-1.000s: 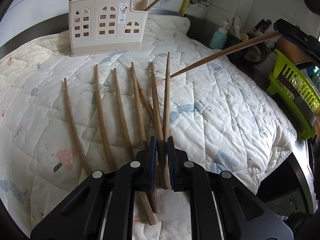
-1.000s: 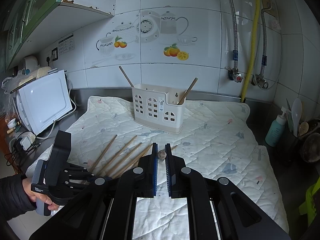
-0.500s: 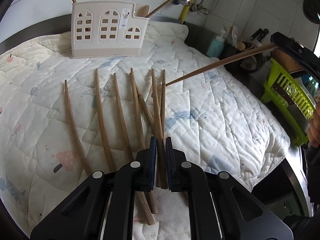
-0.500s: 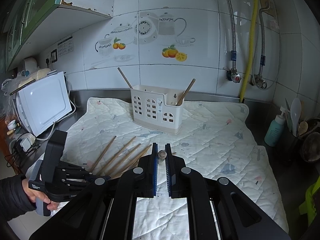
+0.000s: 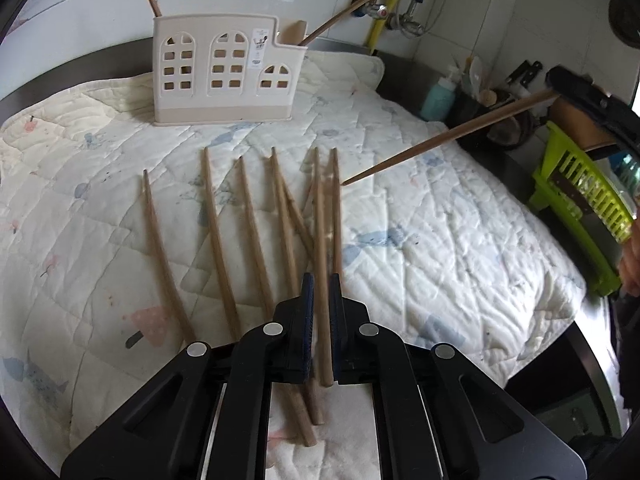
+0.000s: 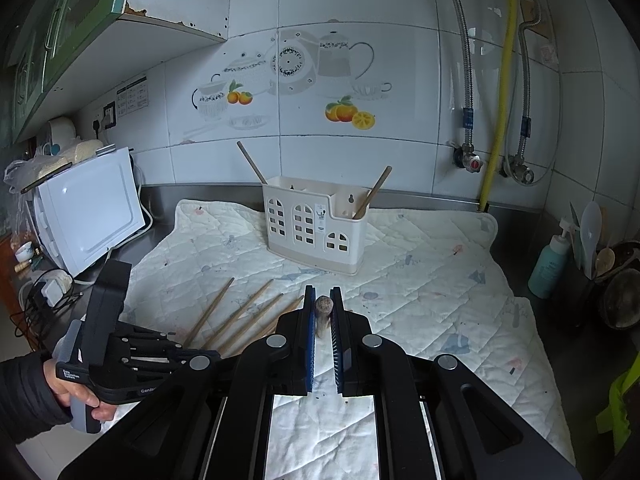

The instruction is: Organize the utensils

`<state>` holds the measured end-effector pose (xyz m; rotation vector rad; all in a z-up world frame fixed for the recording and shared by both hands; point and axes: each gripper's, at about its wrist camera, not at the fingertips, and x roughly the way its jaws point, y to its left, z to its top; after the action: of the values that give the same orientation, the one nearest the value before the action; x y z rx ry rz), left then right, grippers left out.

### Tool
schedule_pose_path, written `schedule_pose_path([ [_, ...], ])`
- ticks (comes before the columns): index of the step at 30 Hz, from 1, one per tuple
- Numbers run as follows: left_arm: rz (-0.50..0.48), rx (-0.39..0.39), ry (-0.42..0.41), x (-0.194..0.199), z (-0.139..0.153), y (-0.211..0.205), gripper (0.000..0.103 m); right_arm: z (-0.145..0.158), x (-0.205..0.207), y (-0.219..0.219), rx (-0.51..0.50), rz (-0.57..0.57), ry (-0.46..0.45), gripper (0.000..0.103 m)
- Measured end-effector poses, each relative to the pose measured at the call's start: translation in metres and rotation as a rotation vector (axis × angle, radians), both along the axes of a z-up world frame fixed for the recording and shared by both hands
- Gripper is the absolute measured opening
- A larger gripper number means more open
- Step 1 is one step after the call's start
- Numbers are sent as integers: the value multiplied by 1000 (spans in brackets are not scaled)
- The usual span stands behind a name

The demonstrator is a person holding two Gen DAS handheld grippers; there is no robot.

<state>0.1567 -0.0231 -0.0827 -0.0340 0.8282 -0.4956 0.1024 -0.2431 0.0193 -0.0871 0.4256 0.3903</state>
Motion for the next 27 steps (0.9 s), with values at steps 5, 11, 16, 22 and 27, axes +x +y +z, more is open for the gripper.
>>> schedule_pose_path([
  [5, 37, 9, -11, -4, 2, 10, 9, 1, 0, 0, 2, 0, -2, 7],
  [11, 143, 26, -51, -17, 8, 33, 9, 1, 1, 0, 3, 0, 2, 7],
  [16, 253, 78, -94, -34, 9, 53, 26, 1, 1, -1, 3, 2, 0, 7],
  [22, 284, 84, -70, -45, 1, 63, 26, -1, 0, 1, 4, 7, 0, 7],
  [27, 269, 73, -42, -46, -8, 52, 26, -2, -1, 3, 2, 10, -1, 7],
])
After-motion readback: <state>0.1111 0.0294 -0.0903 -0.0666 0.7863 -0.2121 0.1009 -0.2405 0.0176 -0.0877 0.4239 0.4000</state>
